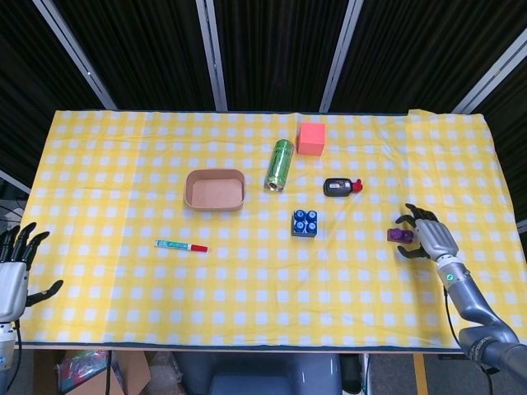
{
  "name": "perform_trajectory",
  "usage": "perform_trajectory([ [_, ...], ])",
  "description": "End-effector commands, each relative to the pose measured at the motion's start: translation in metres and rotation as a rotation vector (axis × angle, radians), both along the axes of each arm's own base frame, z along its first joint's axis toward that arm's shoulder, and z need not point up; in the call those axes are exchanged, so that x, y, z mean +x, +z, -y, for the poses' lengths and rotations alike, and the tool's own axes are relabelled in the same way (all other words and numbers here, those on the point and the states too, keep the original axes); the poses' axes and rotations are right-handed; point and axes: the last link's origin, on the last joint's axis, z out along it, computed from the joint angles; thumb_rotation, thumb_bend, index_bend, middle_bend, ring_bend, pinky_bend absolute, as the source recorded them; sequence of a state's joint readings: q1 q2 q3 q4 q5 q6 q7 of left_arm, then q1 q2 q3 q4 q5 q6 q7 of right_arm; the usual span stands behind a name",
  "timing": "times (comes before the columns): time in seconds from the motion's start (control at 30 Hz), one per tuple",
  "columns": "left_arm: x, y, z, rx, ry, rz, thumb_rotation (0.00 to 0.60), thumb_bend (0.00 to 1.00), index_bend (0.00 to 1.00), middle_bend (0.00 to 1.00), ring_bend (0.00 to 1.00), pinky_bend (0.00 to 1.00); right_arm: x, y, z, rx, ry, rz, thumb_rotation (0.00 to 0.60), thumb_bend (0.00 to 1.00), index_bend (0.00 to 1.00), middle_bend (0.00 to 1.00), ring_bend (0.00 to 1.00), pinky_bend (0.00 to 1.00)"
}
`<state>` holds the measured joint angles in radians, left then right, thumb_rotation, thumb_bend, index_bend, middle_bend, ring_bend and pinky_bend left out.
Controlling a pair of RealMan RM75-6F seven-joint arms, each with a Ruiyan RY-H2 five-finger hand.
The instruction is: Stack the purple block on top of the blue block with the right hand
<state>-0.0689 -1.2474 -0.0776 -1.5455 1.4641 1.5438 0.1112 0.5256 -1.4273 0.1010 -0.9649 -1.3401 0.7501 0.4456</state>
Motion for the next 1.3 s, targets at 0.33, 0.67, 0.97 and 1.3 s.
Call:
perform_trajectory([
  [0.33, 0.0, 0.0, -0.001, 0.003, 0.008, -0.003, 0.6, 0.12, 0.16, 0.05, 0.0, 0.05, -0.005, -0.007, 0.0, 0.012, -0.009, 0.001, 0.6, 0.39, 0.32, 0.0, 0.0, 0.0],
  [0.67, -0.001, 0.0, 0.0, 0.007, 0.014, -0.009, 0.6, 0.12, 0.16, 0.05, 0.0, 0.05, -0.009, -0.007, 0.002, 0.01, -0.012, -0.002, 0.6, 0.39, 0.37, 0.0, 0.0, 0.0],
  [0.97, 0.0, -0.001, 0.0, 0.005, 0.014, -0.015, 0.6, 0.12, 0.16, 0.05, 0.0, 0.05, -0.012, -0.008, 0.002, 0.014, -0.016, -0.003, 0.6, 0.4, 0.38, 0.0, 0.0, 0.0],
  [1.3, 0.0, -0.002, 0.0, 0.003, 0.017, -0.019, 0.6, 0.12, 0.16, 0.05, 0.0, 0.05, -0.012, -0.009, 0.003, 0.013, -0.01, 0.0, 0.6, 0.4, 0.4, 0.0, 0.0, 0.0],
])
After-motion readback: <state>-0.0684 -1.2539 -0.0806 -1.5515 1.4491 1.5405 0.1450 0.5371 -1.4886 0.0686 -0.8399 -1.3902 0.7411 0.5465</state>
